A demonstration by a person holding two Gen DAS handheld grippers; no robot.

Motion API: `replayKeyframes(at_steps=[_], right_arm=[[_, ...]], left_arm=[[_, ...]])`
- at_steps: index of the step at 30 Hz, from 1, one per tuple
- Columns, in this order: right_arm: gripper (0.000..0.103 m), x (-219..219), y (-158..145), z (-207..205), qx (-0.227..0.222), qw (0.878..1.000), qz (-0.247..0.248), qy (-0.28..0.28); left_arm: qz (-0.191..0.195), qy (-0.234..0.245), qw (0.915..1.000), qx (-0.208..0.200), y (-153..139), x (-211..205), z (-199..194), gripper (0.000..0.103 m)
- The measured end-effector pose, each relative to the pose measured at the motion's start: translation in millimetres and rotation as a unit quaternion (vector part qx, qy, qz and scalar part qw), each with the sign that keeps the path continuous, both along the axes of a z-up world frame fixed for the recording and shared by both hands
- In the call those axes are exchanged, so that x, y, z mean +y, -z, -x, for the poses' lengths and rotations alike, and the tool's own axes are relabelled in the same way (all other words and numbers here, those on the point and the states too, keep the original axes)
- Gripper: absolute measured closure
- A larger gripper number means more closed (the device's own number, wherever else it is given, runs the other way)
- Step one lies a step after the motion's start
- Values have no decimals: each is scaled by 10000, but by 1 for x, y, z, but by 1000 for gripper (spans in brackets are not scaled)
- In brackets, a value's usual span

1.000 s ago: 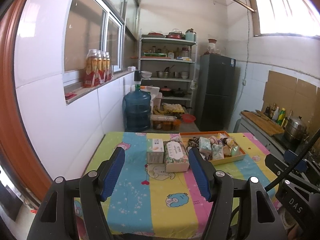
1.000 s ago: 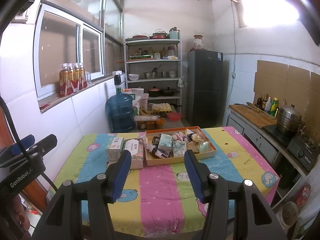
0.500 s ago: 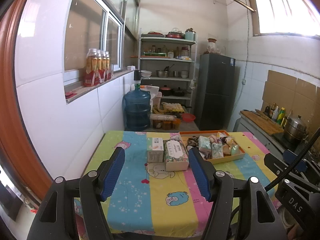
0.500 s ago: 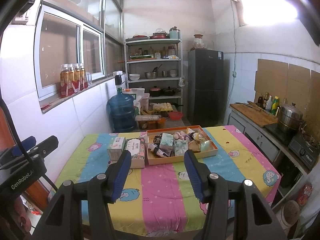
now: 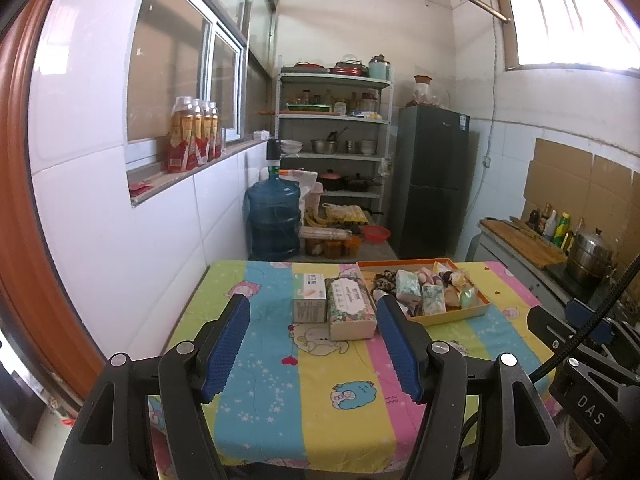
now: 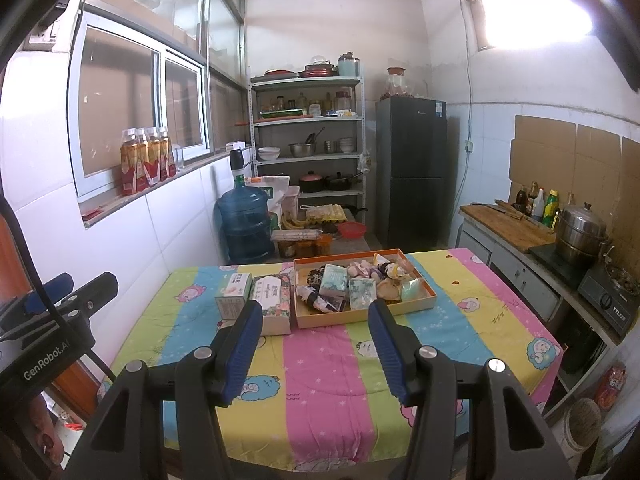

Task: Organize soft objects

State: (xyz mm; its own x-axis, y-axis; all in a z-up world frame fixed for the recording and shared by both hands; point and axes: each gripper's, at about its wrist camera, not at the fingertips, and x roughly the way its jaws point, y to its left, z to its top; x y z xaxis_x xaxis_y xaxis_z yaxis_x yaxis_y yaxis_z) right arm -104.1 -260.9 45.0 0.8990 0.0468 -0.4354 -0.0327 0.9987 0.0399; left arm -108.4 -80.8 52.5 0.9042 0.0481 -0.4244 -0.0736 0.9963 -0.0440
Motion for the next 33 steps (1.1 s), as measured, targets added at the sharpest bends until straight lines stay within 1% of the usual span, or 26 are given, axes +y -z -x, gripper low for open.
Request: replayKeyframes(at_steps=[33], right_arm=[[48,5,1,3,9,10000,-6,-9]], left_arm=[[17,29,10000,35,3,-3,5,35]])
